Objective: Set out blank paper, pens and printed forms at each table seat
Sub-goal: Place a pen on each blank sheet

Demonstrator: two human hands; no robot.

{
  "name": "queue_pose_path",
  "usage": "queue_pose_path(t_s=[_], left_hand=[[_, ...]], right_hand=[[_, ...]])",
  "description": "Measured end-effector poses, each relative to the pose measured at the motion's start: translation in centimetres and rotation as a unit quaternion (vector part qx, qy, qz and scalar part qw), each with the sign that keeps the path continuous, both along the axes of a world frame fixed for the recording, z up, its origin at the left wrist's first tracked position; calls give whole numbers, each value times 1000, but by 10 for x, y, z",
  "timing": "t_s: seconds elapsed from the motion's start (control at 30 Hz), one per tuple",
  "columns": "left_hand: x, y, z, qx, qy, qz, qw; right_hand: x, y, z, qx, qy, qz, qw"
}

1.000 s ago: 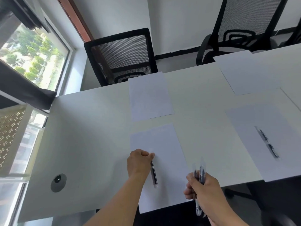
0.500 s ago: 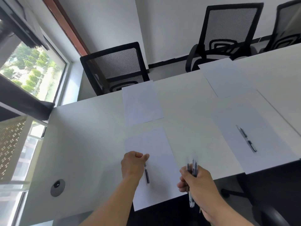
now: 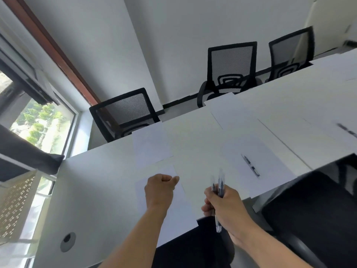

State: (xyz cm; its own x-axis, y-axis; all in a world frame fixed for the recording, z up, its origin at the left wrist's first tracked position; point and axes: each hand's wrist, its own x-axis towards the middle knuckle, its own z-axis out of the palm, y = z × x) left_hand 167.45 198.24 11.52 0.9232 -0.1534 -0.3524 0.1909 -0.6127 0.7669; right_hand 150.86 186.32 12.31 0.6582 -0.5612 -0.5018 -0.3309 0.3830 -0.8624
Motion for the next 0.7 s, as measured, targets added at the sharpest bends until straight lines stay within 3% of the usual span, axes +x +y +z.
queue_pose_path(t_s=[0.33,0.7], left_hand=[[-76,-59,58,-57,-35,-102,992],[-175,-90,81,-101,-35,-274,956]], right_hand=[[-76,-30,58,-47,-45,-99,993],[-183,-5,87,-78,-51,-241,966]])
